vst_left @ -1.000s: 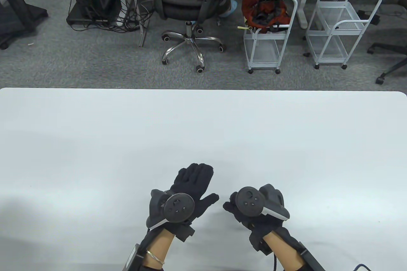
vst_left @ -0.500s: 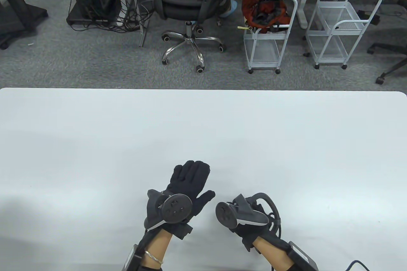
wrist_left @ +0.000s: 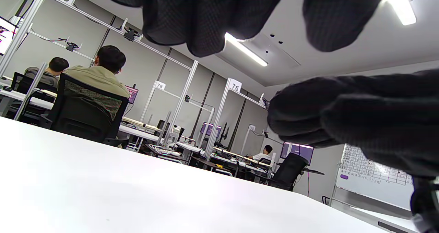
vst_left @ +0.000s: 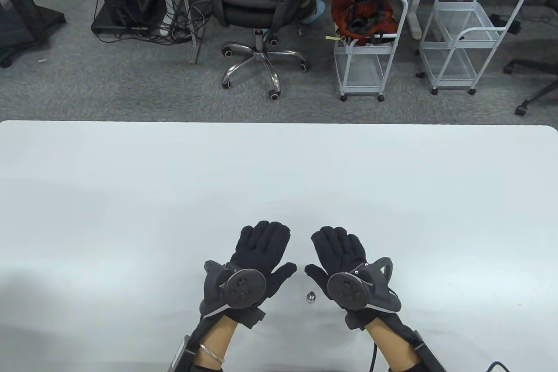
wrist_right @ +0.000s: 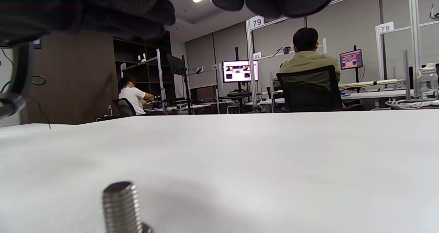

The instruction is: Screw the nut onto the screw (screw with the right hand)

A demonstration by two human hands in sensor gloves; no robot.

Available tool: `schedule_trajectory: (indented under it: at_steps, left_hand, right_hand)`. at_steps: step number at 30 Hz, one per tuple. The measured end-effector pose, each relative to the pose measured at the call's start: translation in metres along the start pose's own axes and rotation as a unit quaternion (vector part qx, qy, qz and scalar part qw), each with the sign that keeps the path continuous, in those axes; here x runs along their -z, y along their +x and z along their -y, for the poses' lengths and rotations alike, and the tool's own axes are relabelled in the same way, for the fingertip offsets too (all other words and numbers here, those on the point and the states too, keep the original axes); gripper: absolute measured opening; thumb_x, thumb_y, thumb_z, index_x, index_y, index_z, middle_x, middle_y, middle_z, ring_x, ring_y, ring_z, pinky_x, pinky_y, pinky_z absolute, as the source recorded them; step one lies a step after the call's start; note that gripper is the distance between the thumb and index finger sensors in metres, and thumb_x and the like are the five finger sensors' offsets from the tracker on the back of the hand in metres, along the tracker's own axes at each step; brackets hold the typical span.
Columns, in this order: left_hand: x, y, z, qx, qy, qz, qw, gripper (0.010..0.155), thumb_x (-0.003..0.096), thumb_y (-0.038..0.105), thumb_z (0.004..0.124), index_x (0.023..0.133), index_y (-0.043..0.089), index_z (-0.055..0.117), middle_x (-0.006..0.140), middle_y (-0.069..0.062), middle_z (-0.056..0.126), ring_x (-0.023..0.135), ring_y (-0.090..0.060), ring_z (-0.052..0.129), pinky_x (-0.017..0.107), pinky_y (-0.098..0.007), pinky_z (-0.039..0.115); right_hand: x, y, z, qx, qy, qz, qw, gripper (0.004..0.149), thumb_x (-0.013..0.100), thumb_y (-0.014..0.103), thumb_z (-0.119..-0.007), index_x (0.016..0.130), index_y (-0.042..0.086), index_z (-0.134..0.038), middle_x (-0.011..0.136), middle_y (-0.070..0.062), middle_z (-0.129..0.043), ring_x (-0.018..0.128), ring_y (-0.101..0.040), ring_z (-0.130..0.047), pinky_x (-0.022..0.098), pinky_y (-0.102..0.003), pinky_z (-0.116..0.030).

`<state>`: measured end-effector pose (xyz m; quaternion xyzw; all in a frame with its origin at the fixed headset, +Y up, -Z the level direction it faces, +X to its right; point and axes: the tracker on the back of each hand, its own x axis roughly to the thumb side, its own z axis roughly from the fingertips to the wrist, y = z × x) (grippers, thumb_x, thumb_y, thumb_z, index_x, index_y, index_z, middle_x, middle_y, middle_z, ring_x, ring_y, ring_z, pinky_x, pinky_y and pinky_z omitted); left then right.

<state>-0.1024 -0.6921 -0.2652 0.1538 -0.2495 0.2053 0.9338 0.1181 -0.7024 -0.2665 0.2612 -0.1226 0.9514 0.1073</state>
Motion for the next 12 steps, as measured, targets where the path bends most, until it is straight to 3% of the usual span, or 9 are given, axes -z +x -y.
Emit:
schedule_trajectory:
  at_steps: [12]
  left_hand:
    - [-0.0002,0.0032,-0.0003,0.002,0.001,0.006,1.000,0.070,0.0493,0.056,0.070,0.108,0.018,0.064,0.112,-0.014,0.078,0.100,-0.042,0.074,0.077,-0.058,0.049]
  right_hand:
    - [-0.0006,-0.0049,0.0047,0.003,0.003,-0.015,1.000,0.069,0.058,0.041,-0.065,0.107,-0.006,-0.053,0.103,-0.037,-0.060,0.094,-0.059,-0.061,0.064,-0.068,-0.048]
